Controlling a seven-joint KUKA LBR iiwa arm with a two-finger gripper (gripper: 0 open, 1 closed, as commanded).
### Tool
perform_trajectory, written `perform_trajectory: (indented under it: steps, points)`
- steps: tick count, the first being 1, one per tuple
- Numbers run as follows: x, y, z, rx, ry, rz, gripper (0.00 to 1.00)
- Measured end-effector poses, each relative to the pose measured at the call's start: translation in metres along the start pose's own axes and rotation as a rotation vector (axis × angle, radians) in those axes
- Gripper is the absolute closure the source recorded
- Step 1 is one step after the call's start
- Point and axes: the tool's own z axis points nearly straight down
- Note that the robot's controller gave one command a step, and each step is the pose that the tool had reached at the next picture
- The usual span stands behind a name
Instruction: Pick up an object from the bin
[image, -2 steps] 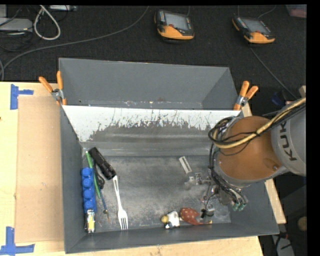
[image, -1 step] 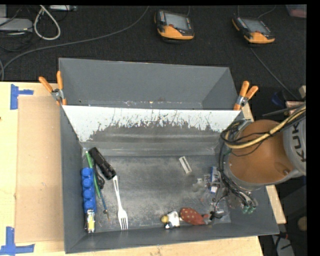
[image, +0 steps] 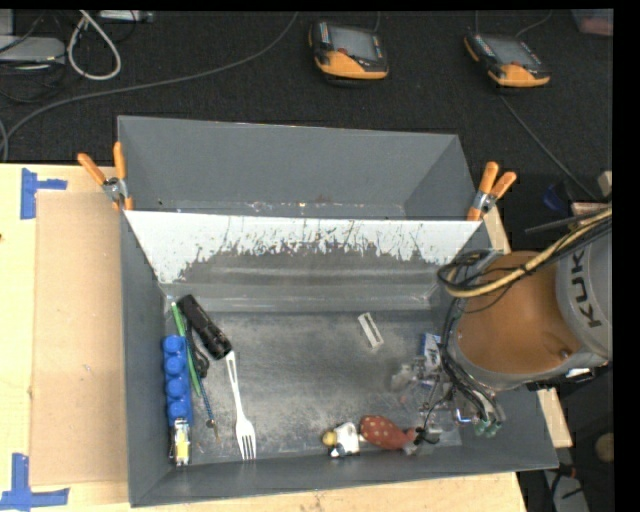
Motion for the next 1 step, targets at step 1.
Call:
perform_trajectory:
  steps: [1]
  points:
    - [-0.0068,0.0141,0.0354,0.001,-0.027,-0.049,0.00]
